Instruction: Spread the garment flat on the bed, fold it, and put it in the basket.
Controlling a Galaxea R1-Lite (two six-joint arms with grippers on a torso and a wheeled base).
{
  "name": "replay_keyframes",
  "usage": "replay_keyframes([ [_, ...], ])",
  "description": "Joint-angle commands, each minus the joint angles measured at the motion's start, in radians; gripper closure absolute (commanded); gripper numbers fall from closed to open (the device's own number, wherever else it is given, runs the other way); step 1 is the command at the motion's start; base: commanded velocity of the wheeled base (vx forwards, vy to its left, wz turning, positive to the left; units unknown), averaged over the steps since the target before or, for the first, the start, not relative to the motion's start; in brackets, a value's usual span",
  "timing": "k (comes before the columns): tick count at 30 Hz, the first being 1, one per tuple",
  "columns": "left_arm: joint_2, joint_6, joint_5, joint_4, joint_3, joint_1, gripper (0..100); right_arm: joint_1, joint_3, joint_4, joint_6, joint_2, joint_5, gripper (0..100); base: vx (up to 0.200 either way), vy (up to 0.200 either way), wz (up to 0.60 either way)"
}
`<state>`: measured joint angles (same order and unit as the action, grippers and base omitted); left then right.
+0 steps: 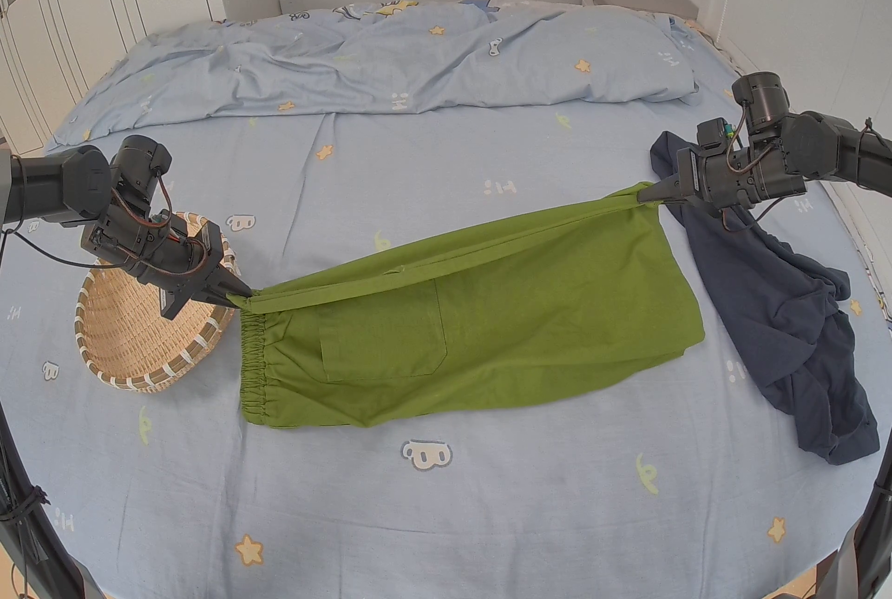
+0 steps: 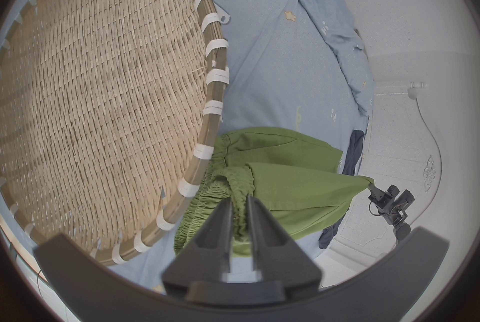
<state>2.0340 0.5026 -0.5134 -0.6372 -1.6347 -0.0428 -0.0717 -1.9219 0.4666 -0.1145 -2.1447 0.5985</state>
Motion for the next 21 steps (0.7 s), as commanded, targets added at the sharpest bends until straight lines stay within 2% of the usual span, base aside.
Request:
replay_keyframes([
  [1,0.005,0.001,0.0,0.007,-0.004,0.001,0,-0.007,-0.003,-0.009,-0.004,-0.021,0.003,0,0.0,0.0,0.0],
  [11,-0.015,0.002,-0.005,0.091,0.036,0.024,0,-0.01,-0.012,-0.013,-0.014,-0.034,0.003,0,0.0,0.0,0.0],
  [16,-0.152,0.004,-0.036,0.186,0.145,0.058,0,-0.008,0.0,-0.009,-0.014,-0.02,0.003,0,0.0,0.0,0.0],
  [21,-0.238,0.014,-0.037,0.307,0.271,0.127,0,-0.01,0.123,-0.008,-0.044,0.081,0.004,0,0.0,0.0,0.0],
])
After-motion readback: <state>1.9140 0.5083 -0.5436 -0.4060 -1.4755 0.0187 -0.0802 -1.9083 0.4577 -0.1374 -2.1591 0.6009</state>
